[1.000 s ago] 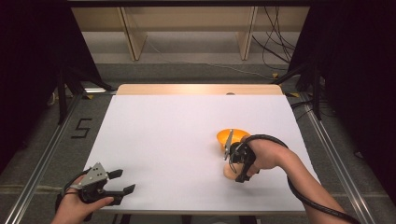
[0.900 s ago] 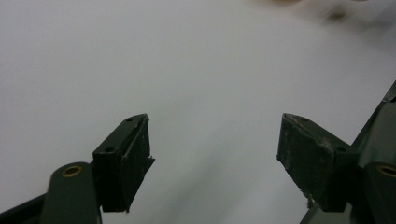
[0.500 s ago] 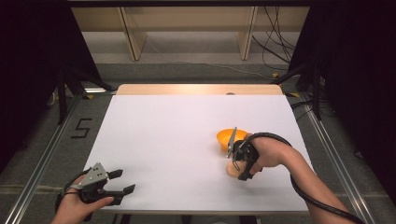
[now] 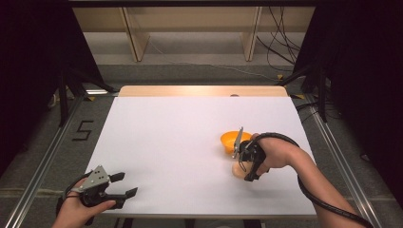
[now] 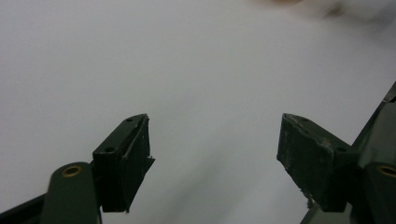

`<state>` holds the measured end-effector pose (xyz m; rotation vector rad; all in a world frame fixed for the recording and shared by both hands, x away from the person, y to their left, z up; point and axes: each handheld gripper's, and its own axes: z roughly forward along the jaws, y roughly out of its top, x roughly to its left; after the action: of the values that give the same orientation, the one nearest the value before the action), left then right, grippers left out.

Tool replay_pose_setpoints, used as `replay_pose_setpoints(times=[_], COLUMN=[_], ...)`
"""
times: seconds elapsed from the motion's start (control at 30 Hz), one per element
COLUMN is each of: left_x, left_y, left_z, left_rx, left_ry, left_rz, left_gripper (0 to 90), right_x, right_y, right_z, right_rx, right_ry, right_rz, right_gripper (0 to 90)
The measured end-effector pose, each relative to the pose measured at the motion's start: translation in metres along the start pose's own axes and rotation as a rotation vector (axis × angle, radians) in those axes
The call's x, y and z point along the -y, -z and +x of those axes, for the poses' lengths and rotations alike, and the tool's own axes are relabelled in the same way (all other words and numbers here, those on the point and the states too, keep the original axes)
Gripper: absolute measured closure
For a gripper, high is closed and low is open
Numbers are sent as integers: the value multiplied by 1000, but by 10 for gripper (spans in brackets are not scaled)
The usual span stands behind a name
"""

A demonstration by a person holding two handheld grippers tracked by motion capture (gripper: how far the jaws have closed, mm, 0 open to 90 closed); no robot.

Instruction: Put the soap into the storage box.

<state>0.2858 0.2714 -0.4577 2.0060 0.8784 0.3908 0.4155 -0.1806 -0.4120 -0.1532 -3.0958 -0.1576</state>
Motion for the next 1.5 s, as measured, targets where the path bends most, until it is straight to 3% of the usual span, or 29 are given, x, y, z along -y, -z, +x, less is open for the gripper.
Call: replay_pose_setpoints(times=[0.03, 0.07, 0.1, 0.13, 0.2, 0.23, 0.33, 0.4, 0.43, 0.47, 0.5, 0.63, 0.77, 0.83, 0.87, 0.97, 1.03, 1.07, 1.1, 1.13, 1.17, 1.23, 1.27, 1.37, 1.43, 1.5], left_x=[0, 0, 0, 0, 0, 0, 0, 0, 0, 0, 0, 0, 0, 0, 0, 0, 0, 0, 0, 0, 0, 0, 0, 0, 1, 1], left_y=[0, 0, 0, 0, 0, 0, 0, 0, 0, 0, 0, 0, 0, 0, 0, 0, 0, 0, 0, 0, 0, 0, 0, 0, 0, 0], left_z=[0, 0, 0, -1, -1, -1, -1, -1, -1, -1, -1, -1, -1, -1, -1, 0, 0, -1, 0, 0, -1, -1, -1, -1, -1, -2], left_rx=[0, 1, 0, 2, 2, 2, 2, 2, 2, 2, 2, 2, 2, 2, 2, 5, 6, 1, 1, 1, 1, 1, 2, 1, 2, 1], left_ry=[1, 0, 1, 11, 10, 10, 11, 11, 10, 10, 11, 10, 10, 11, 10, 9, 10, 10, 8, 10, 11, 10, 10, 15, 22, 33], left_rz=[0, 1, 1, -3, -4, -4, -3, -4, -4, -3, -3, -3, -2, -3, -3, 1, 2, -3, -3, -3, -3, -2, -3, -3, -7, -1], left_gripper=[252, 252, 252, 252, 252, 252, 253, 253, 252, 253, 252, 252, 252, 253, 252, 252, 252, 253, 253, 252, 252, 253, 252, 253, 252, 253], right_x=[0, 1, 1, 0, 1, 1, 2, 2, 3, 2, 3, 4, 4, 4, 4, 3, 2, 2, 2, 2, 2, 1, 1, 1, 2, 2], right_y=[2, 1, 2, 3, 3, 5, 7, 7, 8, 10, 10, 9, 10, 12, 11, 16, 16, 15, 17, 17, 18, 18, 19, 20, 21, 21], right_z=[4, 0, -1, 1, -2, -1, -1, -4, -4, 0, -1, -6, -7, -5, -7, -2, -4, -7, -3, -4, -4, -7, -4, -7, -6, -8], right_rx=[-1, 2, 5, 4, 4, 2, 13, 3, 10, 11, 9, 16, 20, 42, 53, 80, 95, 105, 104, 123, 135, 147, 154, 176, 192, 199], right_ry=[-65, -2, -1, -31, 2, -26, -45, -16, -32, -84, -87, -20, -34, -52, -26, -95, -63, -20, -70, -58, -79, -49, -94, -78, -117, -88], right_rz=[27, 2, -3, 5, -2, 6, 17, 3, 9, 32, 31, 0, -5, -4, -15, -7, -23, -47, -36, -48, -50, -75, -70, -92, -83, -93], right_gripper=[336, 336, 336, 336, 336, 336, 336, 336, 336, 336, 336, 336, 336, 336, 336, 336, 336, 336, 336, 336, 336, 336, 336, 336, 336, 336])
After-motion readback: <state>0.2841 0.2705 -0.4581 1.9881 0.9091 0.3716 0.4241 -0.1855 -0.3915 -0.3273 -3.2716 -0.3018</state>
